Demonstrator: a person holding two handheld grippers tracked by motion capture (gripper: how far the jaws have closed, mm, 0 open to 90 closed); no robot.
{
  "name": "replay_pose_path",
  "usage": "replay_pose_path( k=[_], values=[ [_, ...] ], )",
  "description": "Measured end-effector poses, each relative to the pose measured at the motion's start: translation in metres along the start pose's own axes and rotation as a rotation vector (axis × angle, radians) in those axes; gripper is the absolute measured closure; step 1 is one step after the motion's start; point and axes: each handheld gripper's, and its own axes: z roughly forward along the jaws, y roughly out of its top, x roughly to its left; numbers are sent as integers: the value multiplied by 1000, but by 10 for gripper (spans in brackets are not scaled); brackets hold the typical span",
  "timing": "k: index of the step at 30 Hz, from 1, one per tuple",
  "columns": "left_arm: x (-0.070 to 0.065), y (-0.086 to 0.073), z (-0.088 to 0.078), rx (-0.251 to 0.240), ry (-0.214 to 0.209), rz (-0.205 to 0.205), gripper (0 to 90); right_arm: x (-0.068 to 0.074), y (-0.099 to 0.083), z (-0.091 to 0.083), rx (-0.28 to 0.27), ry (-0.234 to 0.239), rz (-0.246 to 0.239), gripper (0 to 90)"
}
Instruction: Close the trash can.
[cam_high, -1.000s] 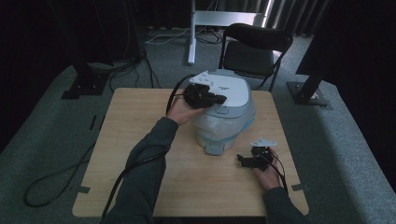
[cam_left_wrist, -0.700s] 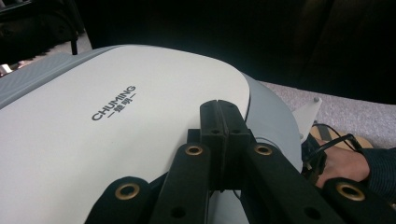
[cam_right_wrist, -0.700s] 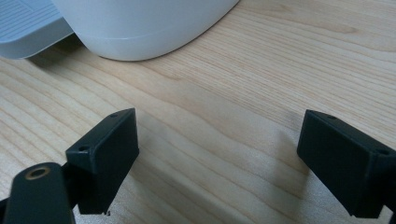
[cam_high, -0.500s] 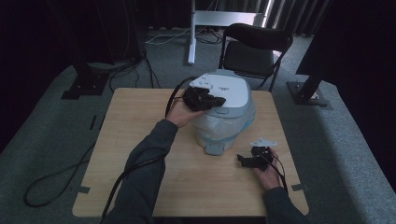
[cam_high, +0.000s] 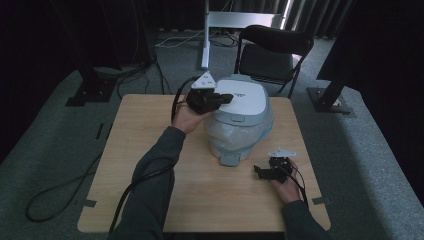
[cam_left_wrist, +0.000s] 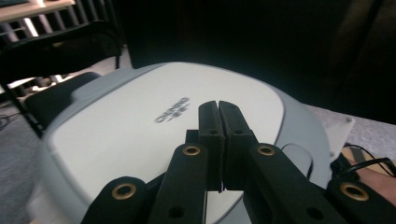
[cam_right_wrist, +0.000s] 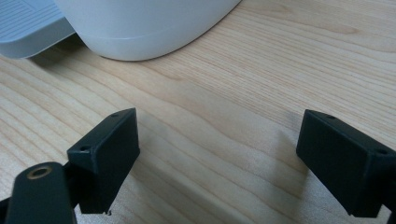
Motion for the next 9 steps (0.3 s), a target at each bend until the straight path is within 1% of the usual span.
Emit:
replay_pose_path(
  k=[3,4,5,6,7,9],
  values=[
    [7,-3,-8,-21,22,-29,872,0,0,0,0,0,0,121],
    [8,-4,-10,-27,28,-32,872,0,0,0,0,1,-1,121],
    [8,-4,-10,-27,28,-32,871,0,0,0,0,1,-1,121],
    [11,-7,-15,-39,31,-45,871,0,0,0,0,1,-1,121],
    [12,-8,-17,-43,33,-47,837,0,0,0,0,1,-2,121],
    [13,-13,-23,-50,42,-49,800,0,0,0,1,2,-2,121]
  ],
)
